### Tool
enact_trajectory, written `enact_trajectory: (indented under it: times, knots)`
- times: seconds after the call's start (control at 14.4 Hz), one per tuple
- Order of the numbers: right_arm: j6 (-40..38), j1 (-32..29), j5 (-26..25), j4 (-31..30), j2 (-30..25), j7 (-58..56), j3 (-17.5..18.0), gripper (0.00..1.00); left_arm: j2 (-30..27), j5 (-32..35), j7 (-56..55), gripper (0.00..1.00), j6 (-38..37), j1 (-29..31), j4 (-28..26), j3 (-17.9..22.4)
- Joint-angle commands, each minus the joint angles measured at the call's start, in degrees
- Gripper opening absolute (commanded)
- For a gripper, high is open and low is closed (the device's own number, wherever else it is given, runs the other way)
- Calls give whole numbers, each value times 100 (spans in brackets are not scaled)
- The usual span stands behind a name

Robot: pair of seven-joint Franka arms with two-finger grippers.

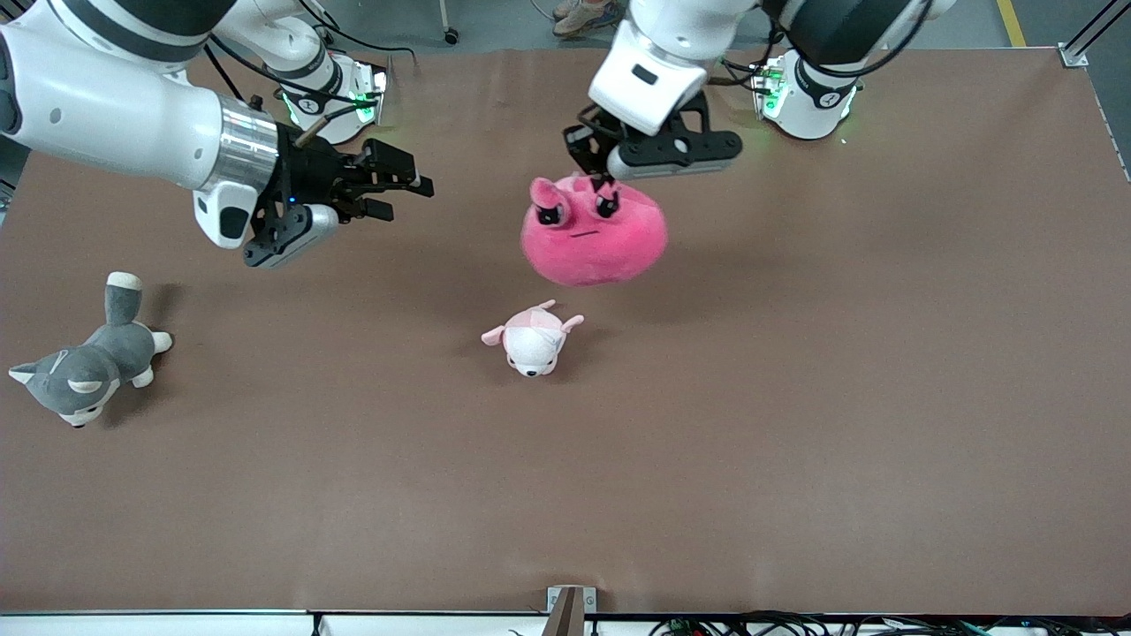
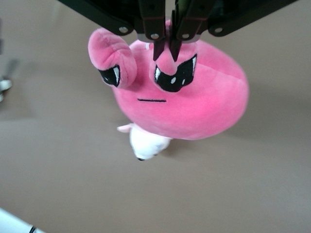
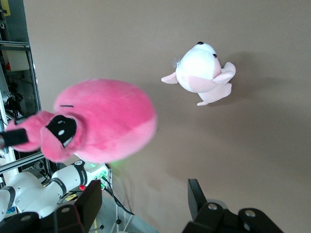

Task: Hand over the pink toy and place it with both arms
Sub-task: 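Lift the pink plush with the left gripper toward the right gripper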

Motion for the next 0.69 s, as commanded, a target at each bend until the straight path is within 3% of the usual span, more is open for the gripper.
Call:
enact_trajectory:
  times: [0.0, 0.62]
  knots:
    - [92, 202, 134, 3, 58, 241, -54, 79, 245, -41, -708, 0, 375, -311, 222, 53]
    - [215, 421, 301, 3, 172, 479, -54, 79, 351, -33, -1228, 0, 675, -557, 231, 70]
